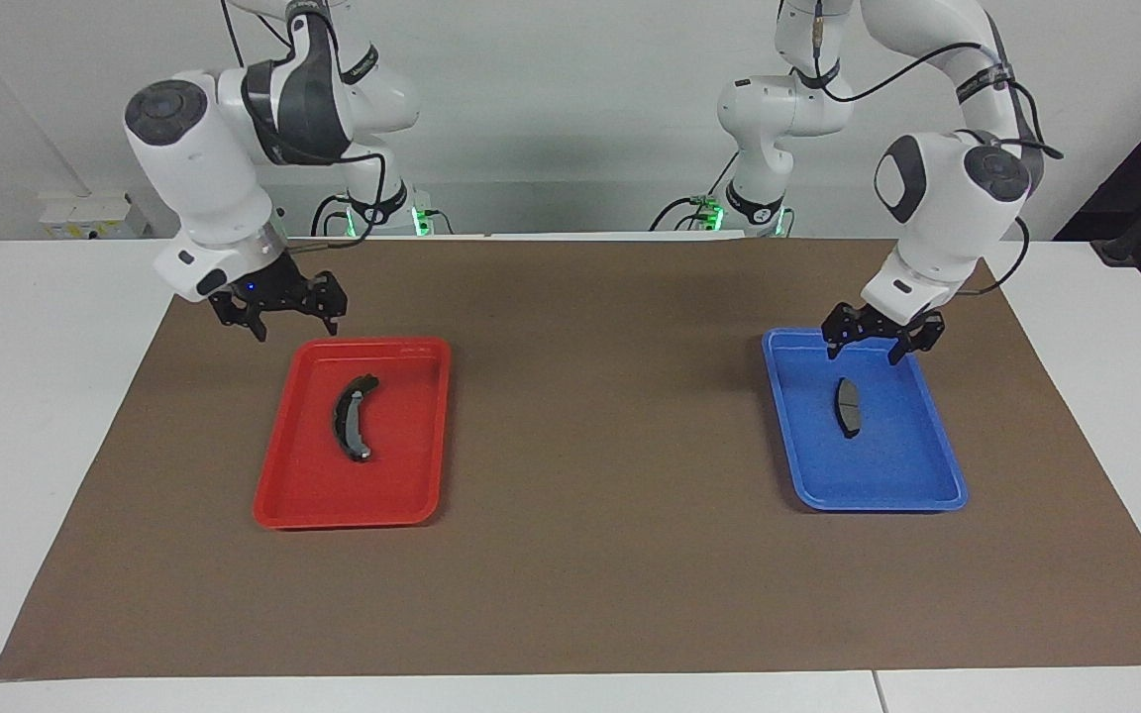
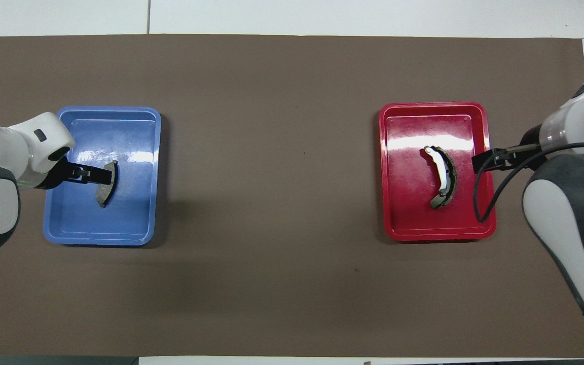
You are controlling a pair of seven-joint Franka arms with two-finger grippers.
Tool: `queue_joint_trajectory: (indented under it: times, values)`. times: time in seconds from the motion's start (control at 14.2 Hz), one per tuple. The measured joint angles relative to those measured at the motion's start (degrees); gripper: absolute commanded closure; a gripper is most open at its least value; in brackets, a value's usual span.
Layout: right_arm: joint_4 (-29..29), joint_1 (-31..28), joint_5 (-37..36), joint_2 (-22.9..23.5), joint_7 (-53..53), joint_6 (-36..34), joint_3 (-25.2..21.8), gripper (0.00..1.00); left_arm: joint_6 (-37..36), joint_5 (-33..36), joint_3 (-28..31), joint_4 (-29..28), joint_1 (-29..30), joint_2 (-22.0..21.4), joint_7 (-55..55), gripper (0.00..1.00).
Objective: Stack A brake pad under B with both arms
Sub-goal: 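Grasp the small pad with the left gripper while the right gripper grasps the curved pad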
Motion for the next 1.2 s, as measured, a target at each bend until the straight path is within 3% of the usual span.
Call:
queue_joint_trajectory:
  times: [0.21,0.42,0.85,0.92,1.06,1.2]
  values:
    - [-4.57,0.21,0.09,4.07,0.03,8.63,0.0,0.01,8.94,0.0,0.2,-4.5,0.7,3.62,1.97,0.03]
    - [-8.22,0.63,0.14,6.62,0.09,15.69,0.0,0.04,10.57,0.0,1.09,-4.88,1.61,6.41,3.59,0.06]
    - [-9.15,0.94,0.16,9.96,0.15,18.54,-0.02,0.17,13.99,0.0,1.18,-6.5,1.85,8.71,3.56,0.14]
    - [-9.15,0.95,0.16,10.35,0.15,18.64,-0.02,0.18,14.57,0.0,1.19,-6.89,1.85,9.04,3.49,0.21]
    - [-9.15,0.95,0.16,10.98,0.15,18.66,-0.02,0.21,14.92,-0.01,1.19,-6.97,1.85,9.21,3.43,0.6]
    - [-9.15,0.95,0.16,11.42,0.12,18.68,-0.02,0.24,14.92,-0.03,1.11,-6.92,1.83,8.89,3.43,0.86]
